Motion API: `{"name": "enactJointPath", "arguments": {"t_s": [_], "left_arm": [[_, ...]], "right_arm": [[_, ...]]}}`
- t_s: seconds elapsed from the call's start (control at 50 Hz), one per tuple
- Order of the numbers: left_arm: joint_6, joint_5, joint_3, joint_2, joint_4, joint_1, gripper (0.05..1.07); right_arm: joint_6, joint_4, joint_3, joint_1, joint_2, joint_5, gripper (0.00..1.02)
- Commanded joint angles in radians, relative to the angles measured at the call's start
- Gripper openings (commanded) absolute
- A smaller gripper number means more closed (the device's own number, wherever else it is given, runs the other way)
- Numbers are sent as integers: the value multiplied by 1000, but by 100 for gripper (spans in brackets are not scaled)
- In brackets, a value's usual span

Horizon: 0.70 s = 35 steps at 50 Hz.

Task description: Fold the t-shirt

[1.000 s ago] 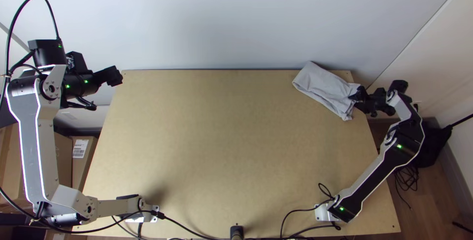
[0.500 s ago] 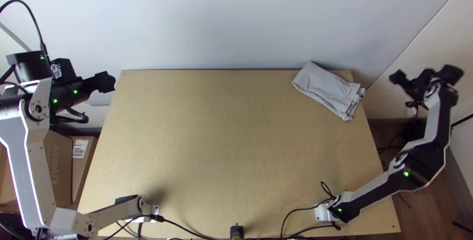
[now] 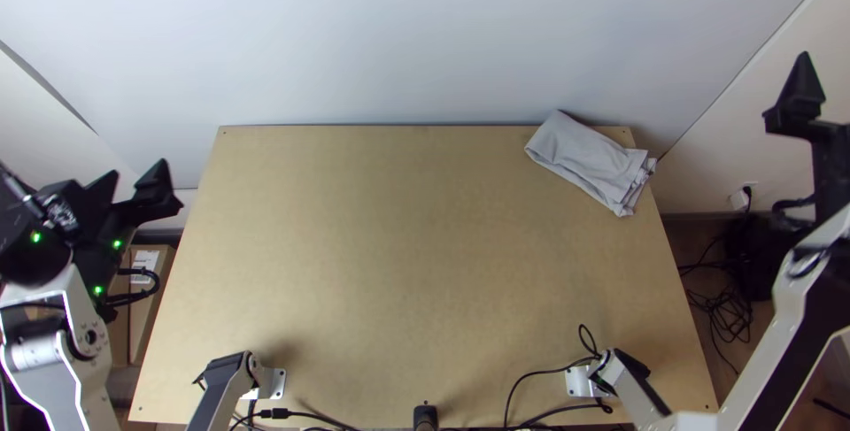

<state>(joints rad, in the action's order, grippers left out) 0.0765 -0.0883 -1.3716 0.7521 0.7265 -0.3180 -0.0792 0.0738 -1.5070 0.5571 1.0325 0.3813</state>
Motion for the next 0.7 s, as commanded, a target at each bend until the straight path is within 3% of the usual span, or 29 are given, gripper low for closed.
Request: {"name": "enactJointPath", "arguments": {"t_s": [0.0,0.2,0.3,0.46,0.52,0.68], "left_arm": [[-41,7,131,-100,-134,-73,103],[-83,7,462,-330,-406,-130,103],[-81,9,602,-427,-490,-161,103],[-80,10,802,-559,-630,-170,103],[-73,21,862,-593,-690,-170,103],[-58,21,1007,-674,-792,-168,103]], "right_arm": [[-103,-198,231,-6,-140,-4,99],[-113,-497,597,-19,-377,-4,99],[-116,-509,700,-42,-453,-12,99],[-108,-525,824,-102,-505,-127,99],[-94,-531,867,-118,-512,-142,99],[-91,-680,1016,-164,-545,-163,99]]}}
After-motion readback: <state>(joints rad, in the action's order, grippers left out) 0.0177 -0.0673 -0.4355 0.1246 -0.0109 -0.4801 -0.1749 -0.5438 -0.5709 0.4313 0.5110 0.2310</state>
